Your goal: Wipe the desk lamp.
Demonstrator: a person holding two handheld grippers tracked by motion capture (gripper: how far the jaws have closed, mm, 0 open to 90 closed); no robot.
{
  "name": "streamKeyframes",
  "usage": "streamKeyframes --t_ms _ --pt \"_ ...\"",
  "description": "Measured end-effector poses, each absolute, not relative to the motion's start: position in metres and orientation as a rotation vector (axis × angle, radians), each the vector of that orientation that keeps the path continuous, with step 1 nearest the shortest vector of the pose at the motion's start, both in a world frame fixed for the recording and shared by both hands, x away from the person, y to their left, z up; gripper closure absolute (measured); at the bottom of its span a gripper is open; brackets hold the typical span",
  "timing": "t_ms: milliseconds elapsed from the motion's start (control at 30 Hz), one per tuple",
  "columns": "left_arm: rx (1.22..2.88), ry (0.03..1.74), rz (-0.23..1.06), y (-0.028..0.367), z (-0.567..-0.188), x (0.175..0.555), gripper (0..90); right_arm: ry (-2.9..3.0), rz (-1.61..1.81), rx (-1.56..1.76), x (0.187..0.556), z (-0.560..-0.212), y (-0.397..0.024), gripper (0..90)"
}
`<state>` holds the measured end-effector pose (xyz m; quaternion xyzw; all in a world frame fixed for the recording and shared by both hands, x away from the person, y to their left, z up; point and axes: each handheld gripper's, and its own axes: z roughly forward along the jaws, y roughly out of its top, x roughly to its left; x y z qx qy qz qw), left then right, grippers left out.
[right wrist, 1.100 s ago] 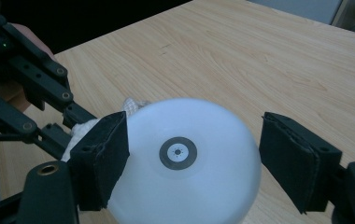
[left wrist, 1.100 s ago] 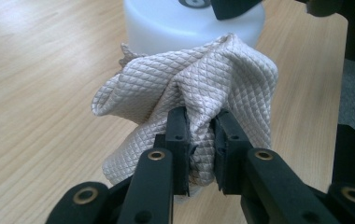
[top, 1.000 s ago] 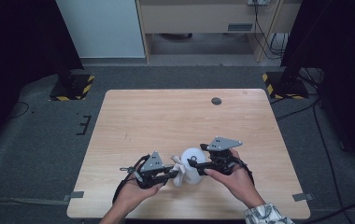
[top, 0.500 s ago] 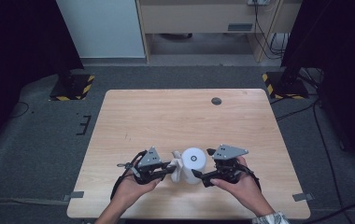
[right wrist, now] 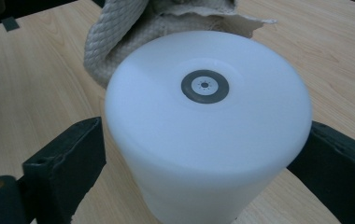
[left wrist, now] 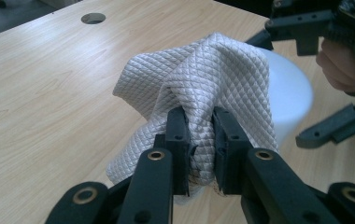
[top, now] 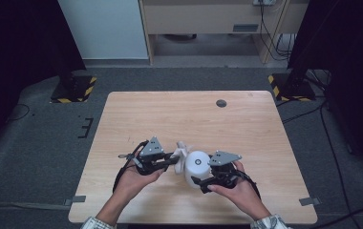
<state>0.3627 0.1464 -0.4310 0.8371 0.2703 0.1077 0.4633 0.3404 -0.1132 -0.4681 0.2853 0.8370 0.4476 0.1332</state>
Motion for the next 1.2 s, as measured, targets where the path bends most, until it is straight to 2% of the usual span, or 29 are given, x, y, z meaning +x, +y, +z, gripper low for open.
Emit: streamKeyframes --t_ms 67,433,867,1067,1200 --pt "2.066 0.673 0.258 0.143 -0.434 0.370 77.4 2.423 1.288 0.832 0.341 -0.469 -0.113 9.5" --pt "2.136 0.689 0.216 0.123 -0.459 0.394 77.4 2.459 1.293 0.827 0.347 -0.471 -0.114 9.4" --pt "2.222 0.685 0.169 0.118 -0.495 0.394 77.8 2.461 1.313 0.818 0.352 -0.472 -0.116 9.4" --pt "2.146 0.706 0.168 0.124 -0.482 0.397 77.9 2.449 1.306 0.804 0.353 -0.474 -0.114 9.4" --pt "2.156 0.700 0.180 0.124 -0.480 0.402 77.9 2.440 1.300 0.800 0.356 -0.475 -0.112 9.4"
